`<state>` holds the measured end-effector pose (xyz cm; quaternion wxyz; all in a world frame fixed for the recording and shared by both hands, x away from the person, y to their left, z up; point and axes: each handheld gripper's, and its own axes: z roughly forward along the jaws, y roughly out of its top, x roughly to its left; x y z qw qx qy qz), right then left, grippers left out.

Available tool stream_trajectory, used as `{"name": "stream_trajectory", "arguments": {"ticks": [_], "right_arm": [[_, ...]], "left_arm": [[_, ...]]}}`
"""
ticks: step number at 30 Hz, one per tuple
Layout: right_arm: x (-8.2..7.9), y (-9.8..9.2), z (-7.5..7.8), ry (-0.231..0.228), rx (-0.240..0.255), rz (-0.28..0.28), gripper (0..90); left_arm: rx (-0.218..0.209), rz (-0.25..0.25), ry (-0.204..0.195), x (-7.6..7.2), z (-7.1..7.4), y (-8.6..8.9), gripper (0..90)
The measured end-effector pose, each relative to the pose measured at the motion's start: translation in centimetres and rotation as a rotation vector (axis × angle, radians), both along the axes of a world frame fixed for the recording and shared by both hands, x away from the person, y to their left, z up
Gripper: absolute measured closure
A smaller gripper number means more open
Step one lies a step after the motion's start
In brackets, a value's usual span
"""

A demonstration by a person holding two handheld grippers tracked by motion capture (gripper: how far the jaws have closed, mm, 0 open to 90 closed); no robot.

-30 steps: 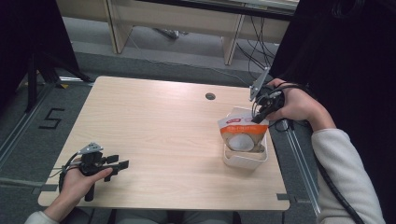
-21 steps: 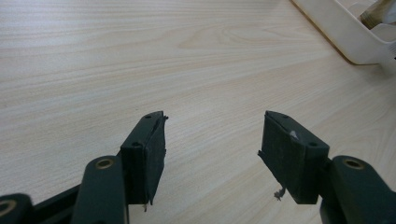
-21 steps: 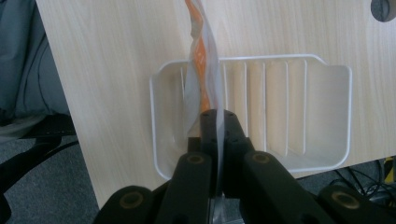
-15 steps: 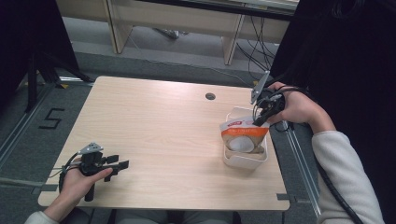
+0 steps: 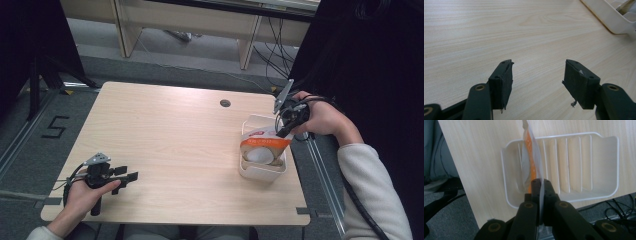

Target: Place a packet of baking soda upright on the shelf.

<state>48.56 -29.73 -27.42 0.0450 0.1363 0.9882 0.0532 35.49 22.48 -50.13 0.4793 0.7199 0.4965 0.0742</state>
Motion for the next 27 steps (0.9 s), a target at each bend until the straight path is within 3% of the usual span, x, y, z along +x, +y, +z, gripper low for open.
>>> {"name": "stream_trajectory", "arguments": {"ticks": [27], "right_arm": [[0.6, -0.2, -3.5, 0.04, -0.051, -0.026, 90.0]], "left_arm": [[0.005, -0.003, 0.0, 0.0, 0.0, -0.1, 39.1]]}}
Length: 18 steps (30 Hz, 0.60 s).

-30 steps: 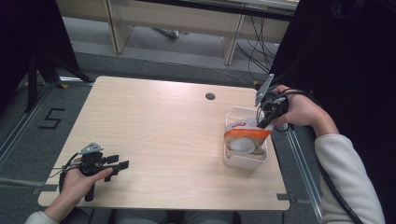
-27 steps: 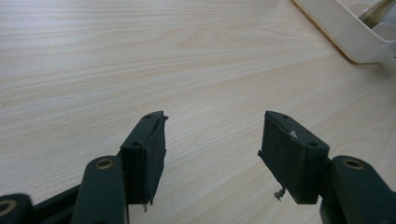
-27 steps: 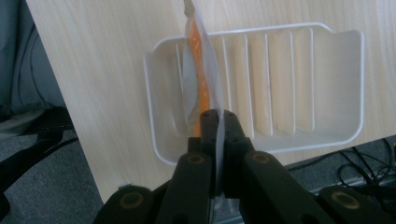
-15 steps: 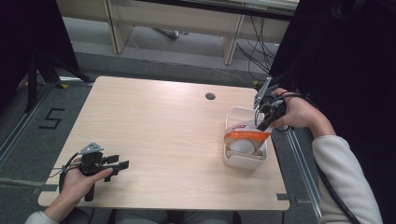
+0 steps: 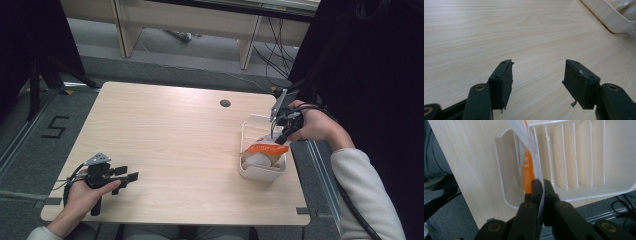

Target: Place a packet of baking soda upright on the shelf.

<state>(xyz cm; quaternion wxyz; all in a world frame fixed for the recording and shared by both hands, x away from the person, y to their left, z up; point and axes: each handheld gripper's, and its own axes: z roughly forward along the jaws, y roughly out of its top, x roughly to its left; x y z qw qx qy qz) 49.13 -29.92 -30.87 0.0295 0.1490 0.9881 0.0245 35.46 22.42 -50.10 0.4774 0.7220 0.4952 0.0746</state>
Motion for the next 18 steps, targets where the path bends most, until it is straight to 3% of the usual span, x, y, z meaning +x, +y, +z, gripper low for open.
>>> {"name": "stream_trajectory", "arguments": {"ticks": [3, 6, 8, 11, 14, 18], "right_arm": [[0.1, 0.1, -0.6, 0.009, -0.008, 0.002, 90.0], [0.0, 0.1, -0.4, -0.01, -0.007, -0.017, 90.0], [-0.2, 0.0, -0.1, 0.006, 0.032, -0.033, 83.9], [-0.5, -0.1, 0.2, -0.011, 0.048, -0.043, 72.6], [-1.1, -0.1, 0.9, -0.014, 0.113, -0.082, 64.0], [-1.8, 0.0, 1.7, -0.018, 0.179, -0.083, 53.6]], "left_arm": [[-0.001, 0.0, 0.0, 0.0, 0.0, 0.0, 39.1], [0.003, 0.001, -0.002, 0.0, 0.0, 0.0, 39.1], [0.0, -0.001, 0.002, 0.0, 0.0, 0.0, 39.0], [0.001, -0.007, -0.006, 0.0, 0.0, 0.0, 38.9], [0.005, -0.007, -0.008, -0.1, 0.1, -0.1, 38.8], [0.004, -0.007, -0.008, 0.0, 0.1, -0.1, 38.8]]}}
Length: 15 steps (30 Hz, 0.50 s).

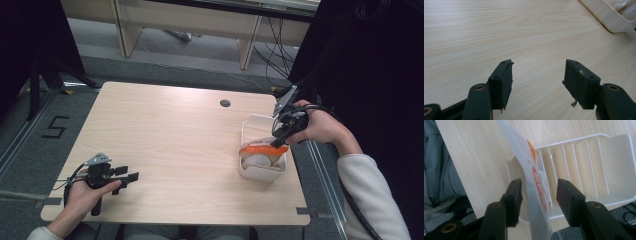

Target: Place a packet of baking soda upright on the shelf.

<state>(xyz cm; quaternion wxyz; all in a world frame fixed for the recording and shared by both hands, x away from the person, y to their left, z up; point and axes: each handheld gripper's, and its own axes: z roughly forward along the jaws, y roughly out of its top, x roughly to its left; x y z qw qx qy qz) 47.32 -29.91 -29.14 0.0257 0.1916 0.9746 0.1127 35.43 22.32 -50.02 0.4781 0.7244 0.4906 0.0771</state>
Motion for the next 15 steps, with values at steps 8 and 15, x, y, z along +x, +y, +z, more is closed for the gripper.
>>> {"name": "stream_trajectory", "arguments": {"ticks": [8, 15], "right_arm": [[-1.2, 1.4, 0.9, -0.057, 0.098, -0.041, 47.5], [-1.6, 2.7, 1.5, -0.083, 0.243, -0.152, 48.7]], "left_arm": [[-0.003, 0.002, 0.002, 0.0, 0.0, 0.0, 38.7], [-0.003, 0.001, 0.002, 0.0, 0.0, 0.0, 38.7]]}}
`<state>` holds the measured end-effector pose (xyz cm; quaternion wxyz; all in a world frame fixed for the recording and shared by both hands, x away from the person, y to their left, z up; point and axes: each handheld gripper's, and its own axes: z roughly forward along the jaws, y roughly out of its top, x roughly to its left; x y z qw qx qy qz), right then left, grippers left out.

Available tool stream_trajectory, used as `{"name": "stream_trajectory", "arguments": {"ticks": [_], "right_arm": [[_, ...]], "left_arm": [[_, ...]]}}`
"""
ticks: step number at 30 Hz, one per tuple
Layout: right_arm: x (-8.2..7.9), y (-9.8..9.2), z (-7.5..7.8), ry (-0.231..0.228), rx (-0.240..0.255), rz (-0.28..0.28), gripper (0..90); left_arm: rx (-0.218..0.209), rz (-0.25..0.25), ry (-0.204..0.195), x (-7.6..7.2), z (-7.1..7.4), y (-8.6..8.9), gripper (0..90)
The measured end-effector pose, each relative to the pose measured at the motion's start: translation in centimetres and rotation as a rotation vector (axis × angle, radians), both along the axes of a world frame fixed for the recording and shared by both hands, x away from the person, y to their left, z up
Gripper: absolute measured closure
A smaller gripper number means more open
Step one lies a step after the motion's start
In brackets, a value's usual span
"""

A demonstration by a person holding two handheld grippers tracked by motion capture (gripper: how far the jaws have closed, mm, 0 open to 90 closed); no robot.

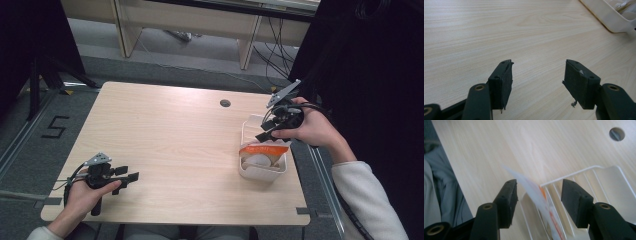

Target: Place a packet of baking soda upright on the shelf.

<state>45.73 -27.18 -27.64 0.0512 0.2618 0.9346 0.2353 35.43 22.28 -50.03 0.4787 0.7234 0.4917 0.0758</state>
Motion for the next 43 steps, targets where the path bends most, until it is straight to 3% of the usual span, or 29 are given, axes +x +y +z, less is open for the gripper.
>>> {"name": "stream_trajectory", "arguments": {"ticks": [3, 7, 10, 12, 19, 23, 34, 38, 43], "right_arm": [[-0.4, 0.9, -0.3, -0.025, 0.054, -0.011, 51.0], [-1.9, 3.1, -1.3, -0.097, 0.122, 0.006, 55.2], [-3.2, 5.0, -2.3, -0.143, 0.136, 0.068, 58.4], [-4.1, 6.4, -3.2, -0.146, 0.136, 0.127, 59.0], [-6.2, 9.1, -7.6, -0.103, 0.112, 0.221, 59.5], [-7.0, 9.7, -10.3, -0.074, 0.12, 0.236, 59.3], [-8.5, 9.6, -17.0, -0.035, 0.142, 0.194, 55.9], [-8.6, 9.2, -18.7, 0.013, 0.146, 0.19, 55.3], [-9.0, 8.8, -19.8, 0.026, 0.119, 0.183, 54.7]], "left_arm": [[0.001, 0.001, -0.001, 0.0, 0.0, 0.0, 38.7], [-0.001, -0.001, 0.0, 0.0, 0.0, 0.0, 38.6], [0.003, -0.001, -0.003, 0.0, 0.0, 0.0, 38.4], [0.006, 0.001, -0.007, -0.1, 0.0, 0.0, 38.3], [0.008, -0.015, -0.014, -0.1, 0.1, 0.0, 37.9], [0.021, -0.019, -0.022, -0.1, 0.1, -0.2, 37.7], [0.043, -0.046, -0.037, -0.4, 0.1, -0.4, 36.8], [0.053, -0.066, -0.038, -0.5, 0.2, -0.7, 36.8], [0.049, -0.074, -0.039, -0.5, 0.2, -0.7, 36.8]]}}
